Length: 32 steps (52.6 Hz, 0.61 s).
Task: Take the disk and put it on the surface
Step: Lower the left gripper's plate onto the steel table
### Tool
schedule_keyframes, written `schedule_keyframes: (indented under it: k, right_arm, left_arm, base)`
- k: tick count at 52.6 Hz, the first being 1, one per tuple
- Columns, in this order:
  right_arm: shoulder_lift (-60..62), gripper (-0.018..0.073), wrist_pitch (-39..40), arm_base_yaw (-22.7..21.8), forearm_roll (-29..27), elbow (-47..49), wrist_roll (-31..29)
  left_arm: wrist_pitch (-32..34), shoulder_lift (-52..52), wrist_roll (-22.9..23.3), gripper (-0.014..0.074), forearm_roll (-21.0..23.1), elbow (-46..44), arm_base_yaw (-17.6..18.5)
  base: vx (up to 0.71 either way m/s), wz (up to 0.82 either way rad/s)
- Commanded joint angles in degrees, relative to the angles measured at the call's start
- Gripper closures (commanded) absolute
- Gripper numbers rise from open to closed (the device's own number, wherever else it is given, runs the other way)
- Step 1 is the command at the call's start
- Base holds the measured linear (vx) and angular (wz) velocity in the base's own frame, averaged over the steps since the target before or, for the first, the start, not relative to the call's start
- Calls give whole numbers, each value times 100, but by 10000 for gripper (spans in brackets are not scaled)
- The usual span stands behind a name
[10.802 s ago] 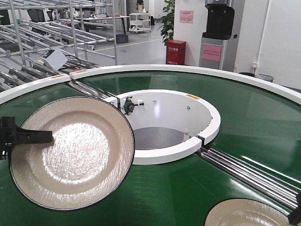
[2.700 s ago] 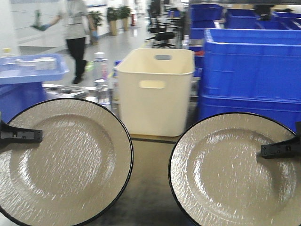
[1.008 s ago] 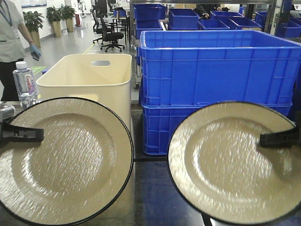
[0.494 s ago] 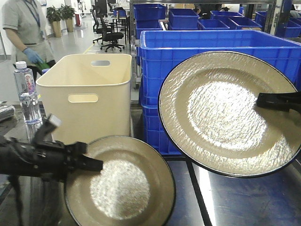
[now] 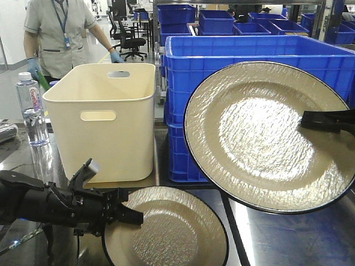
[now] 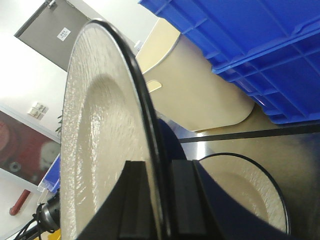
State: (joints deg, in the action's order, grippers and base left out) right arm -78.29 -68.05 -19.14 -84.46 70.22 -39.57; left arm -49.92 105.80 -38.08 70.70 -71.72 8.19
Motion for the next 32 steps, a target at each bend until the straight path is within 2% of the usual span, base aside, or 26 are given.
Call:
schedule_keyframes:
  k: [1,8,14,24,32]
  right_arm:
    - [200,568,-57,-1,-831,179,26]
    - [200,568,-66,-1,-807,179,26]
    - [200,568,-66,-1,-734,179,26]
    - [200,568,59,3,-356,179,26]
    - [200,568,432,126,107,179,94]
  left_arm:
    - [-182,-285,-159,207,114,-191,43]
    - [-130,-290,-573,84,-361,-191,38]
    - [48,-300,-617,22,-697,-191,38]
    - [524,-597,-653,22,-923,-191,38]
    - [663,-1157,-932,22,-923,-191,-109]
  base:
    - [0,0]
    - [0,0]
    - [0,0]
    - [0,0]
    - [0,0]
